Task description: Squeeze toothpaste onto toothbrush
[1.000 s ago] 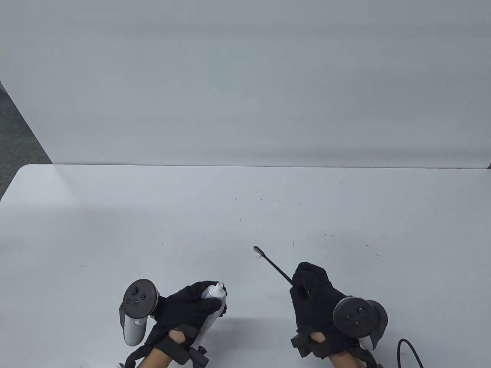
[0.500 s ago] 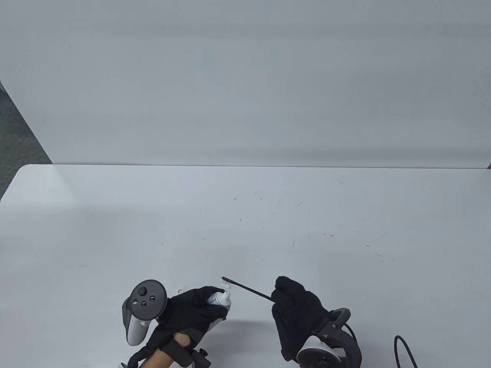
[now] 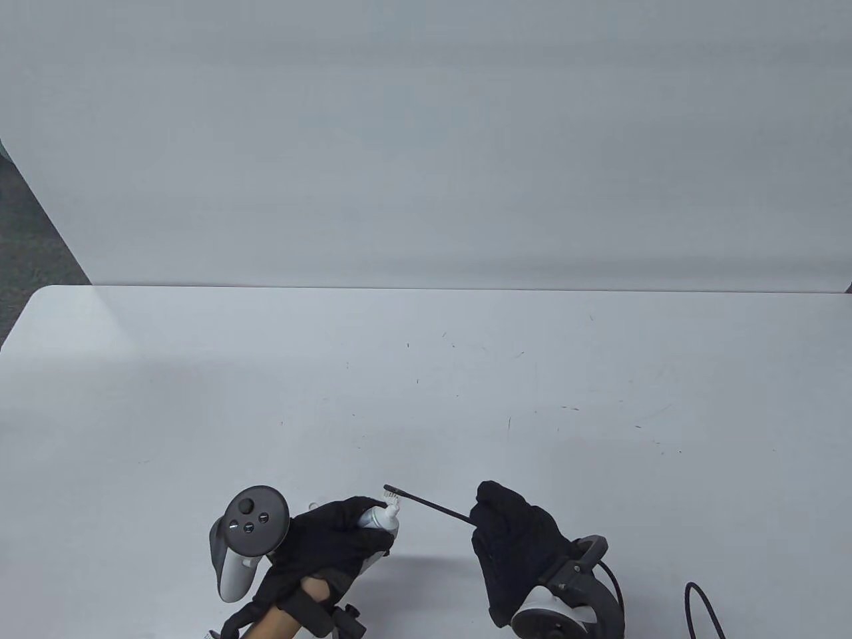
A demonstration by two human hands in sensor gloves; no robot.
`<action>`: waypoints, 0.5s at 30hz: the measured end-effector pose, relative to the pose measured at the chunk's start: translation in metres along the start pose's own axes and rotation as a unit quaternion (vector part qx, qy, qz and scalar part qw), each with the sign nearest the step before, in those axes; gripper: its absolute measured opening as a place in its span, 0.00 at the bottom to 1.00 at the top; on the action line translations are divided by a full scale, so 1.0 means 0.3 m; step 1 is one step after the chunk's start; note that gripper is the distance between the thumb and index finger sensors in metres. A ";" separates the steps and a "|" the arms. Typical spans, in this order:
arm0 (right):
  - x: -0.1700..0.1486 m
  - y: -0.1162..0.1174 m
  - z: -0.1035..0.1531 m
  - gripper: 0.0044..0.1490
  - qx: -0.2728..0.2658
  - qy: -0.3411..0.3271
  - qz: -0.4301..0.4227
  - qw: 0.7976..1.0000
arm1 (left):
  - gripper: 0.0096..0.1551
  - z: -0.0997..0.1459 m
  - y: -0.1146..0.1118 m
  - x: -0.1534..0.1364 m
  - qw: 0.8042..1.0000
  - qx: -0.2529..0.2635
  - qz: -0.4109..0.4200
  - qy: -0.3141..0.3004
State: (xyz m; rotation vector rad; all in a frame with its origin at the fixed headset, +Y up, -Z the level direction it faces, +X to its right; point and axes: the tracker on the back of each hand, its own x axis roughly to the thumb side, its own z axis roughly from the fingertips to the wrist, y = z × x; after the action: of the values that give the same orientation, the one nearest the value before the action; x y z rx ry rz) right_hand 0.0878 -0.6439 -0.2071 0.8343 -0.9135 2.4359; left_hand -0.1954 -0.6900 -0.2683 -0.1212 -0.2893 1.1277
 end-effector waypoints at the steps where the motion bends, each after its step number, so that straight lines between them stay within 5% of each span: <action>1: -0.001 -0.001 0.000 0.24 0.000 0.001 -0.002 1.000 | 0.40 0.000 0.001 0.000 1.000 0.000 0.001 0.001; 10: -0.013 0.000 -0.002 0.24 0.011 0.019 -0.013 1.000 | 0.40 0.004 0.010 0.003 1.000 0.015 0.004 0.009; 15: -0.050 0.011 -0.003 0.23 0.032 0.070 -0.091 0.993 | 0.40 0.005 0.016 0.003 1.000 0.019 0.004 0.013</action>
State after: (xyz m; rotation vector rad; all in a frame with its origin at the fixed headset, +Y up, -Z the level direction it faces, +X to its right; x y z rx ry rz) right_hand 0.0968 -0.6481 -0.2191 0.7245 -0.6815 2.3414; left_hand -0.1995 -0.6872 -0.2678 -0.1042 -0.2451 1.1381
